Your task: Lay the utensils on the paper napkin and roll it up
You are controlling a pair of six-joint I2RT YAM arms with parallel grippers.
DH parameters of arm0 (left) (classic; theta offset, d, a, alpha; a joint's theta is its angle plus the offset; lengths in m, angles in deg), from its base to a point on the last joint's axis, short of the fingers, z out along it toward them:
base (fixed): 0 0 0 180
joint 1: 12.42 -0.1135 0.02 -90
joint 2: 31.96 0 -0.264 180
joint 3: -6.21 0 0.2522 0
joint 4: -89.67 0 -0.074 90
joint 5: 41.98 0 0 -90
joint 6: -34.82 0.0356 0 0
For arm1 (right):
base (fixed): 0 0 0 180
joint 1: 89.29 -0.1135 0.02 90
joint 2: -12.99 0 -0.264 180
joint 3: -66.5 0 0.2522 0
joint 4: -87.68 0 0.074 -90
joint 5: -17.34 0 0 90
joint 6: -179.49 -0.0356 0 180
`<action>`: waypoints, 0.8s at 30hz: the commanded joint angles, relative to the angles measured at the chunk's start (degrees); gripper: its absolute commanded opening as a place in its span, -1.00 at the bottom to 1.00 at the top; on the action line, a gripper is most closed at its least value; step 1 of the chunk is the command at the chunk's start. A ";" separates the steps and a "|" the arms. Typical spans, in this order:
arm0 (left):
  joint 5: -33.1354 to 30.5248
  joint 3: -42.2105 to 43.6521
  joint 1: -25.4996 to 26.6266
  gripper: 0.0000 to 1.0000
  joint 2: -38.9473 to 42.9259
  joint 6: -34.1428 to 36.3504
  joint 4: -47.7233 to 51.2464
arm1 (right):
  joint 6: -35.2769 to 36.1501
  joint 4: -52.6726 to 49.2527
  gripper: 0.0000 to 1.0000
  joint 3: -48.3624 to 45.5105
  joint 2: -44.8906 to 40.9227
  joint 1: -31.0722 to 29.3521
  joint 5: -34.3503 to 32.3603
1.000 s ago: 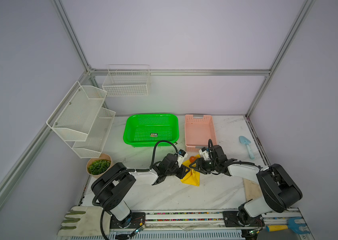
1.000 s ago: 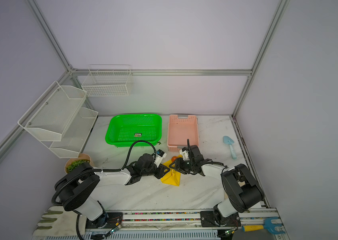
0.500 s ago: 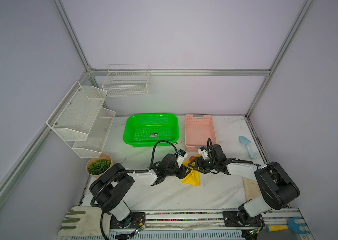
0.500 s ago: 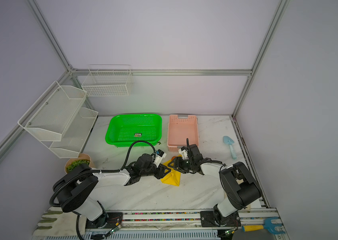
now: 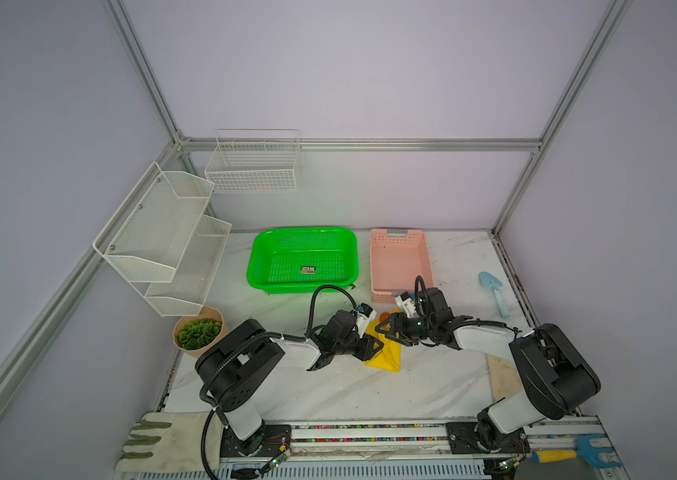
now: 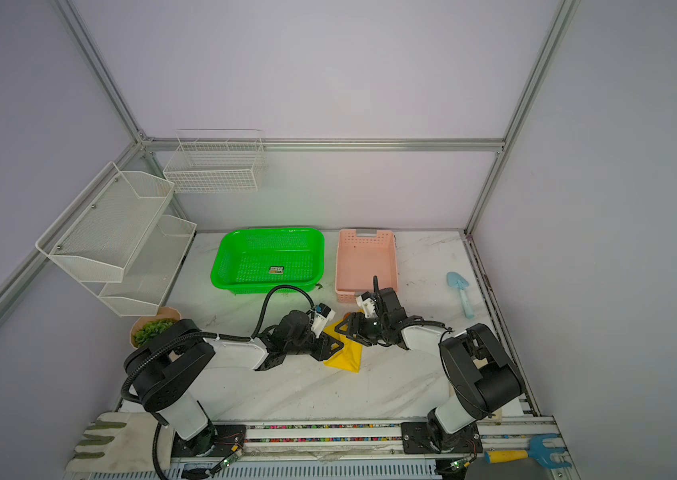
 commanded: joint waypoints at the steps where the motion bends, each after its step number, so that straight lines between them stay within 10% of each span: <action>1: 1.25 -1.02 -0.39 -0.19 -0.33 -0.79 -3.61 | -0.70 1.79 0.22 -0.39 0.30 -0.42 0.89; 19: -0.18 -2.43 -0.39 -0.37 -2.75 0.34 -2.03 | 1.27 -3.08 0.19 2.09 -2.10 -0.27 -0.45; 24: -0.16 -2.52 -0.33 -0.38 -2.43 0.70 -1.56 | 1.71 -8.62 -0.25 3.81 -4.62 0.04 -8.69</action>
